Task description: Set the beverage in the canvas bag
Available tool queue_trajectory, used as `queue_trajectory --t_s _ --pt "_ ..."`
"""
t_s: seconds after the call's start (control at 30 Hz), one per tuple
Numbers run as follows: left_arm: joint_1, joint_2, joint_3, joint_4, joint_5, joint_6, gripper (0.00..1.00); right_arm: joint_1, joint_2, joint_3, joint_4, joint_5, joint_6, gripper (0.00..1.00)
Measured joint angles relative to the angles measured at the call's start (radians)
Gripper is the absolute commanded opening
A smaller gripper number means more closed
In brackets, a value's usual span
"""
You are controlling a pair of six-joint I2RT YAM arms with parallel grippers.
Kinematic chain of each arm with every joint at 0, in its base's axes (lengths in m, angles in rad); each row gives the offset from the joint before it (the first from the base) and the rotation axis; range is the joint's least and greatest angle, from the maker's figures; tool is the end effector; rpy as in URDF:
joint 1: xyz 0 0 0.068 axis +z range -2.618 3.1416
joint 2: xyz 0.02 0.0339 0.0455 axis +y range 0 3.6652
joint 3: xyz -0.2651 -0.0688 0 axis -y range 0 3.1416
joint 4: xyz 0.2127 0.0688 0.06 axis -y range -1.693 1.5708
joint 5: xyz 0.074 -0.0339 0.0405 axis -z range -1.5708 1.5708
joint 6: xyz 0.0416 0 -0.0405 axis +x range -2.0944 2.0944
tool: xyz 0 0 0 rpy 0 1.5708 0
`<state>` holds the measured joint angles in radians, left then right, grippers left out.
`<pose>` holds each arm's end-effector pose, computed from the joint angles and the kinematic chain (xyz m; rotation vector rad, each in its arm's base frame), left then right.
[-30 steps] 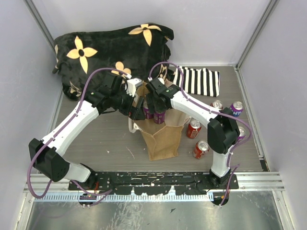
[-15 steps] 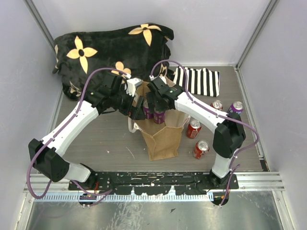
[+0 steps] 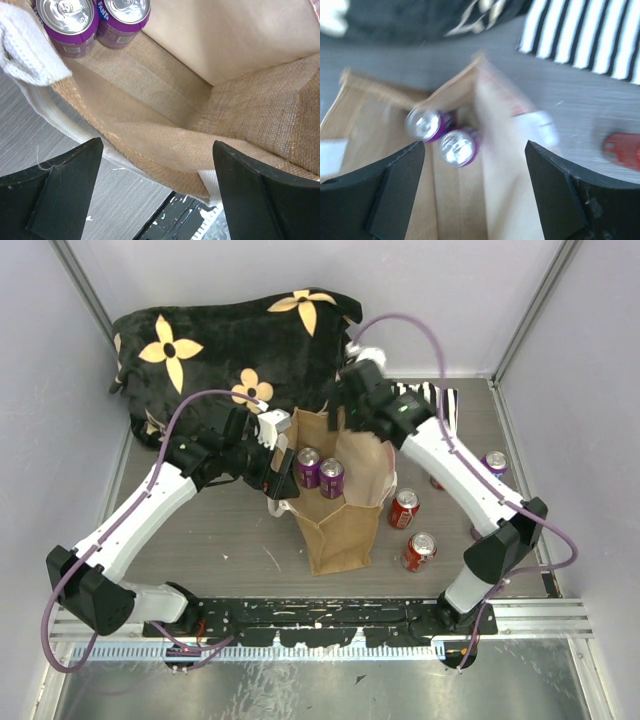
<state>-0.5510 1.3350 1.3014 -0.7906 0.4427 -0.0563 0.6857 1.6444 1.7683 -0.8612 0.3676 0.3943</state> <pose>0.2023 -0.1453 0.3422 0.8051 2.3109 -0.8089 0.2623 0.1953 0.3879 -0.1432 2.2489 0.1531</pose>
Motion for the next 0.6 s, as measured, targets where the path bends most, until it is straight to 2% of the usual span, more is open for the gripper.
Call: queue_trajectory --t_s 0.13,0.3,0.43,0.6 --pt "-0.003 -0.030 -0.022 0.000 -0.004 0.000 0.98 -0.212 -0.029 0.075 -0.035 0.015 -0.030 0.90" --pt "-0.003 -0.043 -0.032 0.000 -0.005 -0.001 0.98 -0.499 -0.038 0.080 -0.114 0.028 -0.080 0.94" --pt "-0.004 -0.068 -0.035 0.000 -0.005 0.000 0.98 -0.594 -0.039 0.003 -0.143 -0.008 -0.106 0.94" --pt "-0.004 -0.095 -0.037 0.001 -0.004 0.000 0.98 -0.651 -0.013 -0.132 -0.151 -0.061 -0.117 0.95"
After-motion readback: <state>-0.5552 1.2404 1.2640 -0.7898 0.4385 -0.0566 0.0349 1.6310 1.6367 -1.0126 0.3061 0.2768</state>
